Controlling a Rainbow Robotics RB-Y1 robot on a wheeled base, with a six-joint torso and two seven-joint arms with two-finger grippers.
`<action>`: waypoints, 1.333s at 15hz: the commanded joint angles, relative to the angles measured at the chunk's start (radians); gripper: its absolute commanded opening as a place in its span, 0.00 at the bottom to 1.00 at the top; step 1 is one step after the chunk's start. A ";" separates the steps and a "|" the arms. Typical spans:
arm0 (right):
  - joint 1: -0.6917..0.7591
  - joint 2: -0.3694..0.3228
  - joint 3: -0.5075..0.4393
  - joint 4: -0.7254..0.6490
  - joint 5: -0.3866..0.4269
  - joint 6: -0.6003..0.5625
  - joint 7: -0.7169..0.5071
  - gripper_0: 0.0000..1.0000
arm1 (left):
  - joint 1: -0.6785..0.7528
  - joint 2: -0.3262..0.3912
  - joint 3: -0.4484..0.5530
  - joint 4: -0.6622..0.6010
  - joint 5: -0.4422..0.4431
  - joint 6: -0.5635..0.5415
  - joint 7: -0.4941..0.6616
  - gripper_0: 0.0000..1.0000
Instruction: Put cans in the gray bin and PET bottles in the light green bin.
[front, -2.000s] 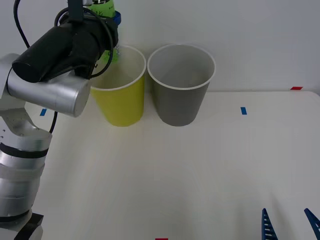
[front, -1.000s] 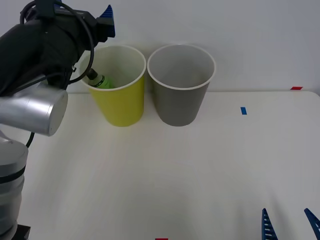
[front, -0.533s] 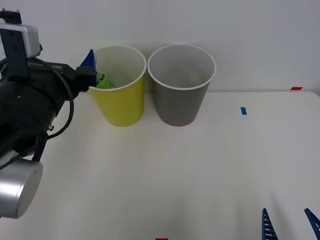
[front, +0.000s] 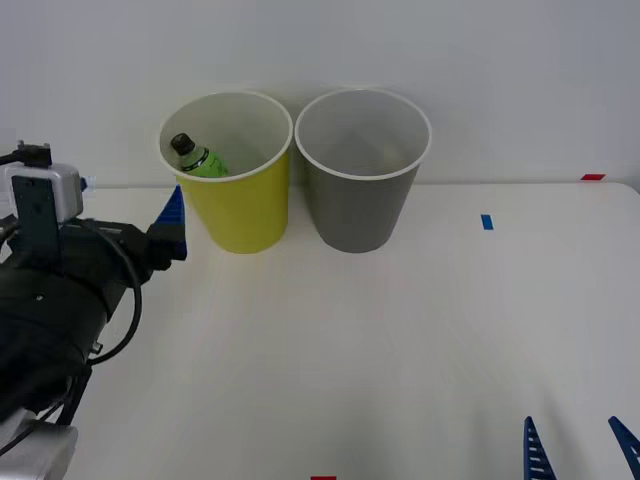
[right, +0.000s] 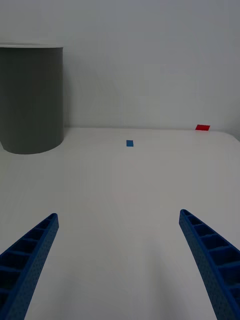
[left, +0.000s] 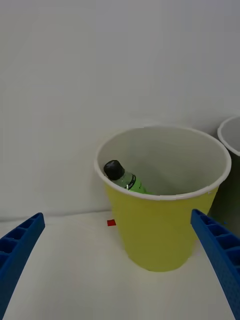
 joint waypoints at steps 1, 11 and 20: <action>0.000 0.000 0.000 0.000 0.000 0.000 0.000 0.83 | 0.128 -0.071 -0.054 0.000 -0.003 -0.070 0.000 1.00; 0.000 0.000 0.000 0.000 0.000 0.000 0.000 0.83 | 0.365 -0.117 -0.100 0.234 0.011 -0.596 -0.018 1.00; 0.000 0.000 0.000 0.000 0.000 0.000 0.000 0.83 | 0.563 -0.016 -0.077 0.404 0.002 -0.995 -0.026 1.00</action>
